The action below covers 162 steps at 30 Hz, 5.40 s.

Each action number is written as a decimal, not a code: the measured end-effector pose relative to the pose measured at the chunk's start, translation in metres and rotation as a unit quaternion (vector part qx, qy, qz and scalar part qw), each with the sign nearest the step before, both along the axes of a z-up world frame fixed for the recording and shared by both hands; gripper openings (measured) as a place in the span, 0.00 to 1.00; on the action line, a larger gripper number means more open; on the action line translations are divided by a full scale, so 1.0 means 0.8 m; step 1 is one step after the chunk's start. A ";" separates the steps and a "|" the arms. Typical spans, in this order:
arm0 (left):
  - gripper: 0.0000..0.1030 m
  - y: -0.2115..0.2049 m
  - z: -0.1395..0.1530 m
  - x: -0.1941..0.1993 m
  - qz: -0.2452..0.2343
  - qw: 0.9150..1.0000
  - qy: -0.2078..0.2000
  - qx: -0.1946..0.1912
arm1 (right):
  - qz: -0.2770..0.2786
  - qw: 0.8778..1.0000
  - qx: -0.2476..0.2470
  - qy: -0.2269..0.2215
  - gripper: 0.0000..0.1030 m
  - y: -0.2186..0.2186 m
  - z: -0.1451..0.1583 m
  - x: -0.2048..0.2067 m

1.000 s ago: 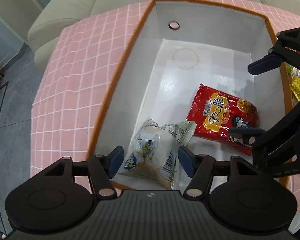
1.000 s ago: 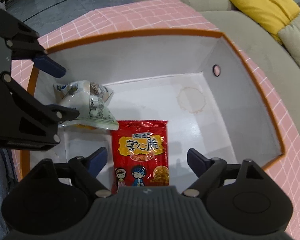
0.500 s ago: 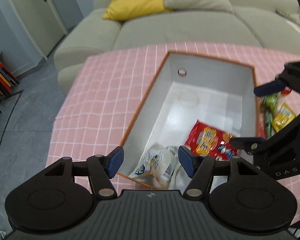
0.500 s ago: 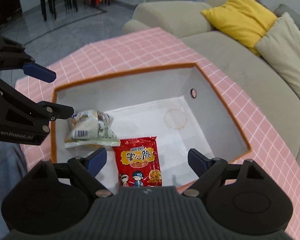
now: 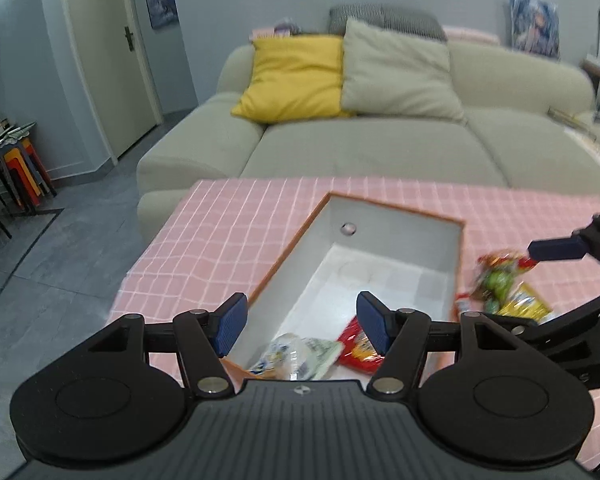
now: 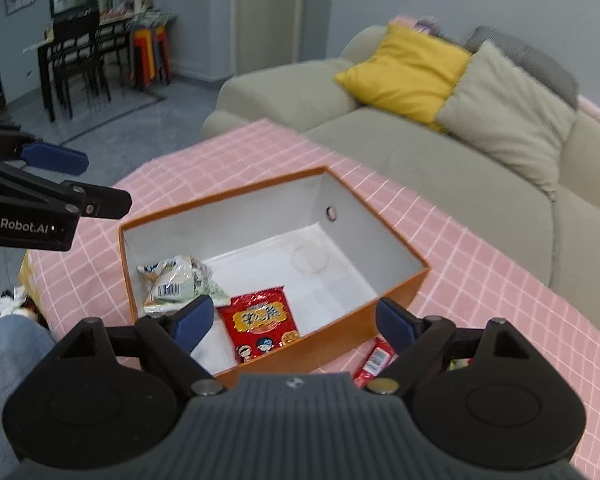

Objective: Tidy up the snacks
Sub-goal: 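Withdraw both tools from the box back toward the snack pile, then grasp the clear brown-candy packet with left gripper while right grasps yellow packet, then carry both packets into the orange box and open both grippers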

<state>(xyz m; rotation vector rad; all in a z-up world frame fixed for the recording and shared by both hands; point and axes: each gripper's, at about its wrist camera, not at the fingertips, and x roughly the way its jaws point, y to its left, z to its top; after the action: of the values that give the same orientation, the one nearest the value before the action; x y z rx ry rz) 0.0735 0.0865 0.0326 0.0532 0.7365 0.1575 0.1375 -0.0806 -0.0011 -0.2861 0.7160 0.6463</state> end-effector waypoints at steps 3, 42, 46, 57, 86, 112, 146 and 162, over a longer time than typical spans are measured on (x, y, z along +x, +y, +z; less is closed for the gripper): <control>0.72 -0.012 0.004 -0.017 -0.005 0.999 -0.027 -0.020 | -0.022 0.999 0.017 -0.021 0.83 -0.016 0.006 -0.021; 0.71 -0.173 -0.178 0.037 -0.124 0.981 0.073 -0.132 | -0.174 0.983 -0.038 0.037 0.78 -0.193 -0.180 -0.038; 0.70 -0.180 -0.195 0.060 -0.135 0.979 0.085 -0.126 | -0.171 0.983 -0.045 0.048 0.78 -0.194 -0.191 -0.019; 0.57 -0.191 -0.230 0.105 -0.148 0.973 0.138 -0.110 | -0.114 0.990 -0.069 0.035 0.77 -0.194 -0.216 0.034; 0.33 -0.157 -0.182 0.085 -0.119 0.980 0.111 -0.115 | 0.069 0.994 -0.084 0.003 0.91 -0.133 -0.225 0.082; 0.33 -0.146 -0.177 0.035 -0.122 0.975 0.129 -0.135 | 0.189 0.971 -0.136 0.056 0.83 -0.148 -0.209 0.044; 0.34 -0.124 -0.097 -0.044 -0.125 0.982 0.034 -0.138 | 0.035 0.994 -0.101 0.040 0.48 -0.143 -0.120 -0.033; 0.34 -0.011 -0.049 -0.003 -0.053 0.992 0.039 -0.111 | 0.090 0.995 -0.051 0.006 0.48 -0.033 -0.010 0.010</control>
<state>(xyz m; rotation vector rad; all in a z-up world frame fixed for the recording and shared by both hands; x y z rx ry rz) 0.0712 0.0779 -0.0068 -0.1149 0.8241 -0.0281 0.1458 -0.1069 -0.0095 -0.4442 0.7412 0.7847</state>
